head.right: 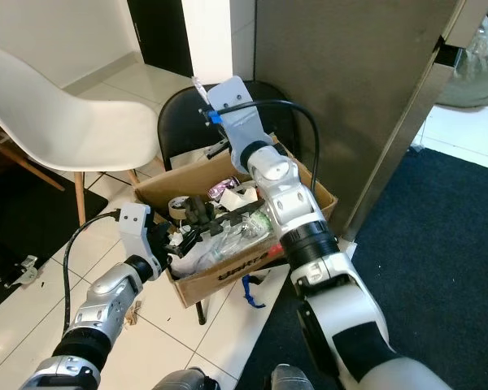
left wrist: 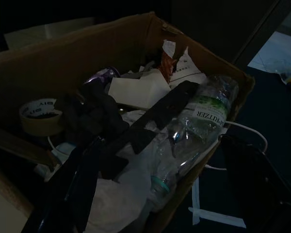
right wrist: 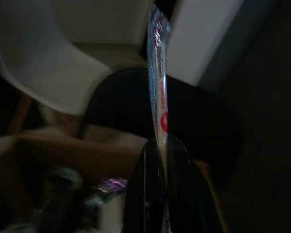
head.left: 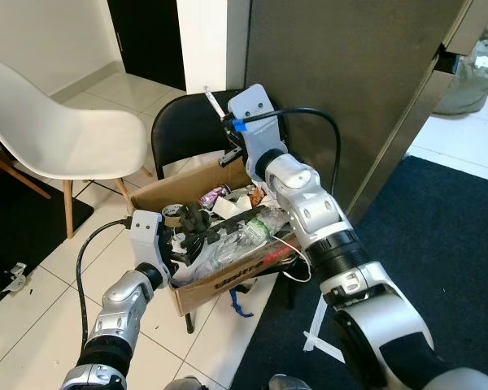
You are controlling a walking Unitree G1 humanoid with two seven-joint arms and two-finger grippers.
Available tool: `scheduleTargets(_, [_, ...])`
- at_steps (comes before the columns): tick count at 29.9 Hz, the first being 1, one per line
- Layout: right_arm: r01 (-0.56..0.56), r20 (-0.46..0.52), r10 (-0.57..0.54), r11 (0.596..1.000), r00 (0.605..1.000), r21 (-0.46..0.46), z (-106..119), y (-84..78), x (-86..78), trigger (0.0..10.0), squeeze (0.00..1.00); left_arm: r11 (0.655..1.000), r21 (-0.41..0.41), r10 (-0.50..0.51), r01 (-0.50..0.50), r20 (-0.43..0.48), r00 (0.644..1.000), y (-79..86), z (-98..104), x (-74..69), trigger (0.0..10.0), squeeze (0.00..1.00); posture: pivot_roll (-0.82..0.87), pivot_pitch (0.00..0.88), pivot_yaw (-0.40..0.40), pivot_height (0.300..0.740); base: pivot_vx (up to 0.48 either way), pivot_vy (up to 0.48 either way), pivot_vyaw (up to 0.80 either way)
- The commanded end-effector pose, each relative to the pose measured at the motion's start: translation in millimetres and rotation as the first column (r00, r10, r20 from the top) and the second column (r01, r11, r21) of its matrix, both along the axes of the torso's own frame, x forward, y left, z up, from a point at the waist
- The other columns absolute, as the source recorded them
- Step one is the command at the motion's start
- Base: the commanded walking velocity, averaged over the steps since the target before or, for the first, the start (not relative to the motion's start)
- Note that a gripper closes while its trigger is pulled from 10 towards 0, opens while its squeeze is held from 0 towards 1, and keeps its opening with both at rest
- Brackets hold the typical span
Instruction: Picking trash to rubbish bin
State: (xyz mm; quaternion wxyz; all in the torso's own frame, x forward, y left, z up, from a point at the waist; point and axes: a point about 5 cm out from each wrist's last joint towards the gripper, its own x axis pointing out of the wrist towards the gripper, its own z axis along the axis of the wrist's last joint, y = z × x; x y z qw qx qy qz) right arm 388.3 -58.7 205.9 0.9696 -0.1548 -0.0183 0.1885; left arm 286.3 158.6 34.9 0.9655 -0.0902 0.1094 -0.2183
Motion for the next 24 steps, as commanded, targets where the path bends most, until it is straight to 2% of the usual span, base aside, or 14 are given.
scheduleTargets(1, [0.057, -0.005, -0.057, 0.998, 0.998, 0.004, 1.3, -9.0, 6.0, 10.0, 0.00, 1.000, 0.015, 0.000, 0.000, -0.018, 1.000, 0.2, -4.2, -4.8, 10.0, 0.00, 0.00, 0.000, -0.033, 0.740, 0.000, 0.000, 0.00])
scheduleTargets(7, [0.070, -0.013, -0.070, 0.998, 0.997, 0.005, 8.1, -14.5, 13.9, 10.0, 0.00, 1.000, 0.024, 0.019, -0.019, -0.008, 1.000, 4.1, -4.4, -12.1, 10.0, 0.00, 0.02, 0.000, -0.061, 0.740, 0.000, 0.000, 0.00])
scheduleTargets(15, [-0.008, -0.016, 0.009, 0.998, 1.000, 0.061, 18.3, 6.6, 13.7, 10.0, 0.00, 0.996, 0.046, 0.077, -0.077, -0.001, 0.997, 18.3, -4.6, -34.6, 10.0, 0.00, 0.07, 0.068, -0.087, 0.740, 0.000, 0.000, 0.00])
scheduleTargets(18, [-0.016, -0.016, 0.017, 0.998, 1.000, 0.067, 19.0, 8.9, 12.9, 10.0, 0.00, 0.995, 0.050, 0.086, -0.086, 0.001, 0.996, 20.2, -4.1, -37.8, 10.0, 0.00, 0.07, 0.082, -0.089, 0.740, 0.000, 0.000, 0.00])
scheduleTargets(21, [-0.065, -0.020, 0.067, 0.990, 0.998, 0.122, 26.6, 18.1, 10.0, 10.0, 0.00, 0.992, 0.064, 0.105, -0.105, 0.003, 0.994, 26.4, -1.0, -51.2, 10.0, 0.00, 0.08, 0.133, -0.089, 0.740, 0.000, 0.000, 0.00])
scheduleTargets(24, [-0.087, -0.002, 0.088, 0.986, 0.996, 0.140, 37.1, 24.8, 8.1, 10.0, 0.00, 0.991, 0.083, 0.102, -0.102, 0.000, 0.995, 27.9, 1.4, -56.3, 10.0, 0.00, 0.08, 0.153, -0.088, 0.740, 0.000, 0.000, 0.00])
